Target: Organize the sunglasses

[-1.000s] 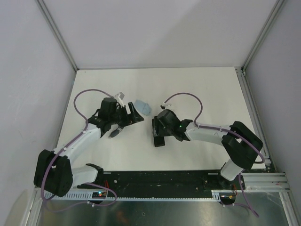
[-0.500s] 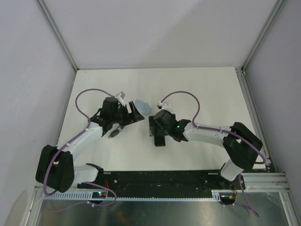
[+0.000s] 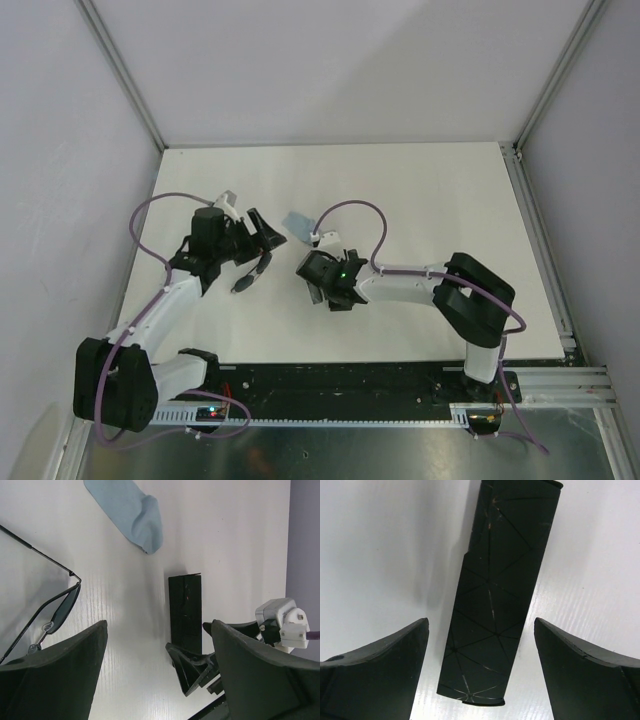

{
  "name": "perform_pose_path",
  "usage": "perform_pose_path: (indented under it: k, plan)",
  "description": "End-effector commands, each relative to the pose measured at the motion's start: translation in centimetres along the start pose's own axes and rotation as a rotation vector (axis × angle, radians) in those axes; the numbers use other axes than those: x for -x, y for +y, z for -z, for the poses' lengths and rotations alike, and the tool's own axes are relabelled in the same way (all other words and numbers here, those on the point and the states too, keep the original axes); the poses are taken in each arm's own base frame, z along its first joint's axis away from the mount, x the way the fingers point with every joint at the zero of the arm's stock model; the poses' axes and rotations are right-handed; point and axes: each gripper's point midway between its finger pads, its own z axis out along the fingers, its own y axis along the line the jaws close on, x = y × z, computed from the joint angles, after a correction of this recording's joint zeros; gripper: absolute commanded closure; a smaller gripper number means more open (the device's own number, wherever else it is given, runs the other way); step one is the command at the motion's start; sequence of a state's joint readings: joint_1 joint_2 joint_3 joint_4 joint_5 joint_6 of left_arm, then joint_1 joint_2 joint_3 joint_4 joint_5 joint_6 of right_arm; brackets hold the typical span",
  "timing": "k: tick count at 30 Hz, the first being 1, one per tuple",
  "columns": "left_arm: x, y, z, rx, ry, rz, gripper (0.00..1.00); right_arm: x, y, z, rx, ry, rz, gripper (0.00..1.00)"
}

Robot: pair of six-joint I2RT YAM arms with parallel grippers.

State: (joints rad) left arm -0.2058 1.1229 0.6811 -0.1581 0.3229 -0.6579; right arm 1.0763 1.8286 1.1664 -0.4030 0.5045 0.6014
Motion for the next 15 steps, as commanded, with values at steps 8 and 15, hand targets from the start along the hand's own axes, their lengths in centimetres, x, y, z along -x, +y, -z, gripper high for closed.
perform_pose_path:
  k: [8,15]
  plan:
    - [-0.19,-0.68,0.16,-0.046,0.009,0.002,0.12,1.25,-0.67,0.83,-0.083,-0.03,0.011,0.43]
    - [-0.89,-0.33,-0.21,-0.044,0.038,0.01,0.12,1.55,-0.03,1.15,-0.019,-0.022,-0.013,0.55]
